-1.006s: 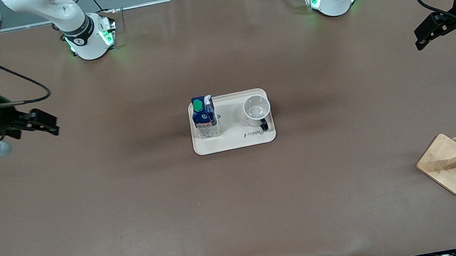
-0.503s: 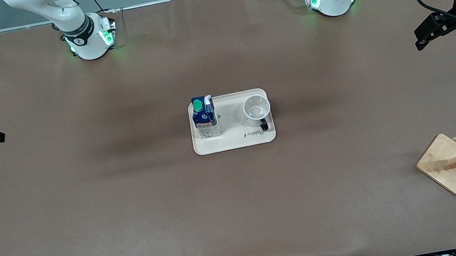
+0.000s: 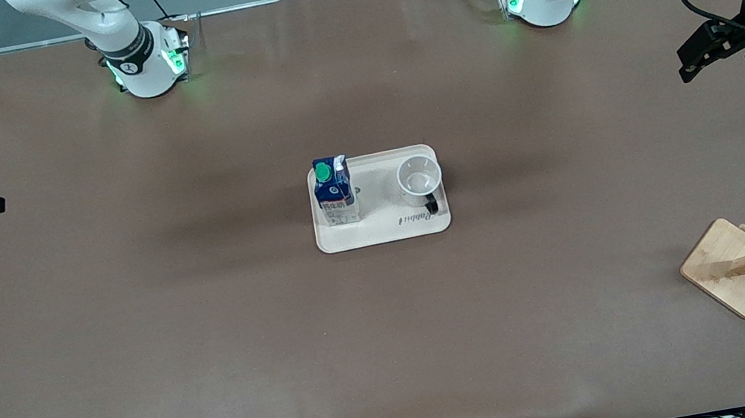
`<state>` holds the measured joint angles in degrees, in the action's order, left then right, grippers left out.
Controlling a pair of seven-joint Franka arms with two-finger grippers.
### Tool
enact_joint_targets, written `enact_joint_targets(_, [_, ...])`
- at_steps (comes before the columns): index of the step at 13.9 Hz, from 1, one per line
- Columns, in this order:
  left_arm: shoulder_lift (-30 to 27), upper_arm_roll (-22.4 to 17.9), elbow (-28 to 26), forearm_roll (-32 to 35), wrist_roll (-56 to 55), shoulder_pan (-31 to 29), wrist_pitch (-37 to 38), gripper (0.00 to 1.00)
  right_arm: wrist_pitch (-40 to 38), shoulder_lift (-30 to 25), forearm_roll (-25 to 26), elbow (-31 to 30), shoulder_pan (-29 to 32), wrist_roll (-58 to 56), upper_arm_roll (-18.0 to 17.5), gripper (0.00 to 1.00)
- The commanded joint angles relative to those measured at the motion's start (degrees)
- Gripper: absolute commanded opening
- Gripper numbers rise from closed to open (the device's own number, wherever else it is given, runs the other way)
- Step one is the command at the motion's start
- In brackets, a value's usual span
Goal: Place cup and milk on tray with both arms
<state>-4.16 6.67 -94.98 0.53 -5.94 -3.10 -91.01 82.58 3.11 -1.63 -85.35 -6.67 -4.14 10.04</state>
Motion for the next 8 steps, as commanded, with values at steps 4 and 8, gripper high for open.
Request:
enact_joint_targets(4, [-0.41,0.36,-0.38,0.26,-0.39,-0.24,-0.40,1.00,-1.98,-0.83,1.19,1.85,0.87,0.18,-0.64,1.00])
enact_joint_targets(8, [-0.41,0.36,-0.38,0.26,-0.39,-0.24,-0.40,1.00,-1.99,-0.83,1.37,4.06,1.13,0.01,-0.46,1.00])
